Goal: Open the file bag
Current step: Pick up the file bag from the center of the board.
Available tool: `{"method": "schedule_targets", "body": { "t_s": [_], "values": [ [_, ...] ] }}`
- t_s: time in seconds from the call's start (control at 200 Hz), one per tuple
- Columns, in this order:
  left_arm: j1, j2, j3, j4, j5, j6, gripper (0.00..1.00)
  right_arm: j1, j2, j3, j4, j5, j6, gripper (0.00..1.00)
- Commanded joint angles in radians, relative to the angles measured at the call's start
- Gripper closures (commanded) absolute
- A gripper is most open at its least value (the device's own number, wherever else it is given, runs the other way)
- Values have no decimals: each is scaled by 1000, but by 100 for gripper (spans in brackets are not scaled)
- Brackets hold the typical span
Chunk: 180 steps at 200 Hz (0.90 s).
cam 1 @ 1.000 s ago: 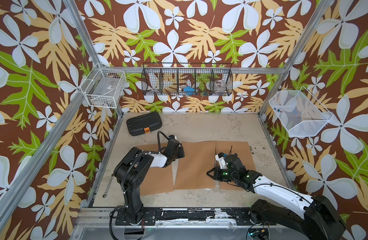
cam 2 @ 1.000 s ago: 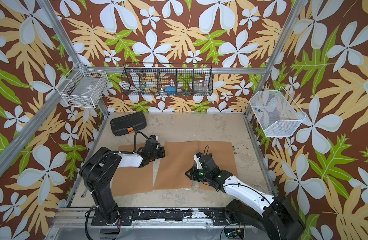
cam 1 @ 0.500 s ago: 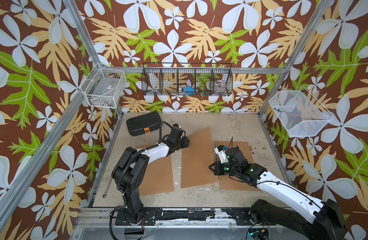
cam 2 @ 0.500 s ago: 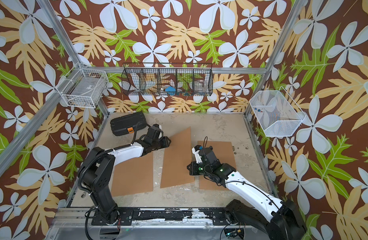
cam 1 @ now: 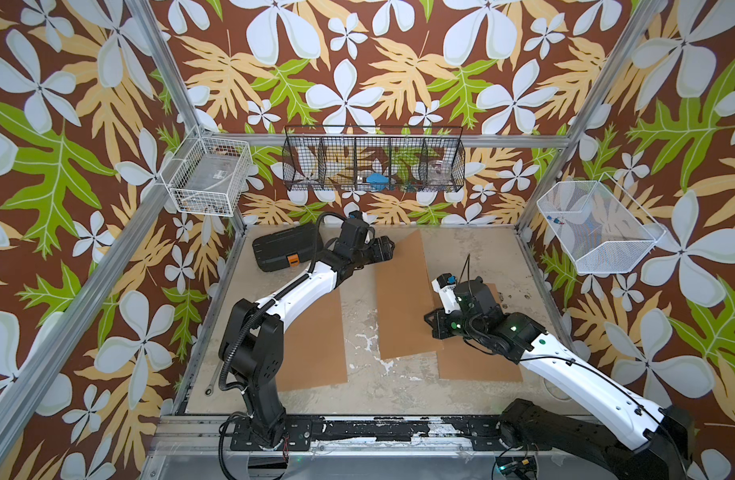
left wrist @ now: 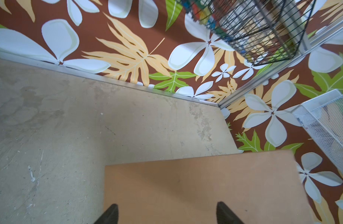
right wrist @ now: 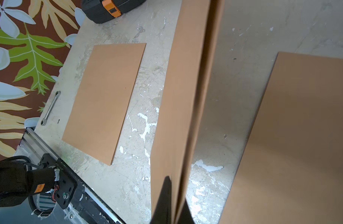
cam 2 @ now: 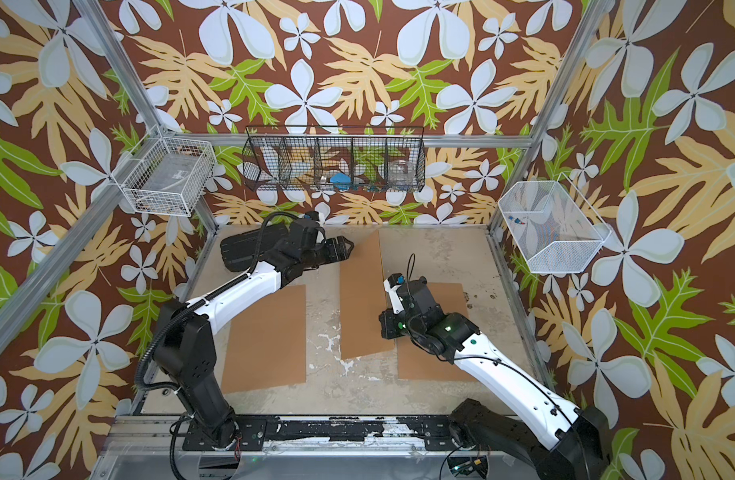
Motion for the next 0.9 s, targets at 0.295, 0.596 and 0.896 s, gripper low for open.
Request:
{"method": "schedule_targets", "body": {
  "t_s": [0.295, 0.596, 0.896],
  "values": [
    [-102, 35, 207, -195, -98, 80, 2, 69, 71, 112, -48, 136, -48, 100],
    [-132, 73, 278, -227, -122, 88, 5, 116, 95, 154, -77, 198, -55, 100],
    [-146, 40, 275, -230, -144, 85, 6, 127, 118, 185, -73, 217, -62, 100]
  ]
}}
